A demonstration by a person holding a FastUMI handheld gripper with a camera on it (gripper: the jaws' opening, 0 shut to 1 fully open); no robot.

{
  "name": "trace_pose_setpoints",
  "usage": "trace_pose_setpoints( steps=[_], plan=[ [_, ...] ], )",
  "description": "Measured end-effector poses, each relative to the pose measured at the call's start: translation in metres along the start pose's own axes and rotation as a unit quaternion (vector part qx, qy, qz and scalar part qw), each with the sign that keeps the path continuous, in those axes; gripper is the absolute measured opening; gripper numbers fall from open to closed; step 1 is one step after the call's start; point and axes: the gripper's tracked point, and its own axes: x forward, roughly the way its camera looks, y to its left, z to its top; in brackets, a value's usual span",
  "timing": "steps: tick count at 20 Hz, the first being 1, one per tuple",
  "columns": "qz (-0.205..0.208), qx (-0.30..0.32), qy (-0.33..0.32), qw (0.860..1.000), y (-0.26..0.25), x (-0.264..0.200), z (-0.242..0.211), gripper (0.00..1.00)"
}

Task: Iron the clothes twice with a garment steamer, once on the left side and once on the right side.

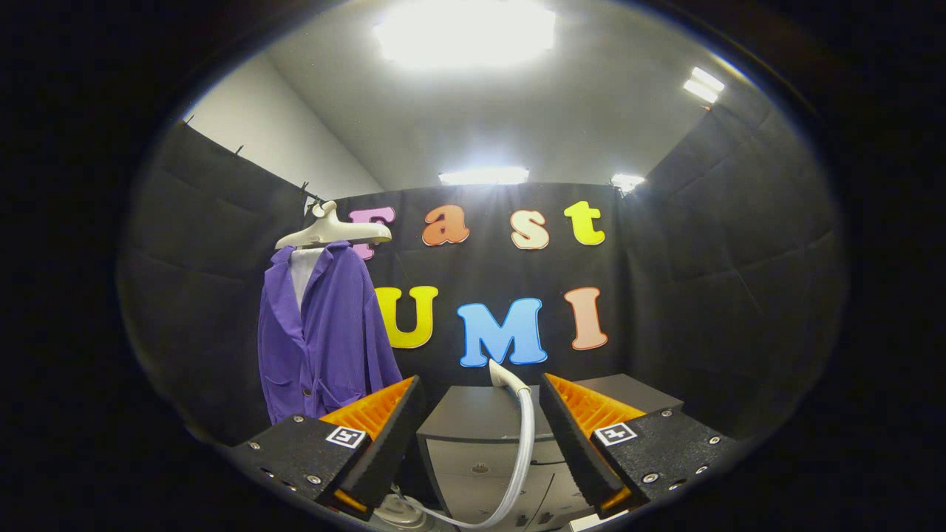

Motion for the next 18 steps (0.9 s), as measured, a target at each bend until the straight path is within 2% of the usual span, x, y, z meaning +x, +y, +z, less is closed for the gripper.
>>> trace_pose_setpoints(
  steps=[9, 14, 18],
  plan=[
    [0.036, 0.017, 0.025, 0.999, -0.033, 0.112, 0.017, 0.96],
    [0.043, 0.048, 0.035, 0.997, -0.062, 0.168, 0.022, 0.96],
    [0.067, 0.094, 0.077, 0.990, -0.072, 0.212, 0.006, 0.95]
  ],
)
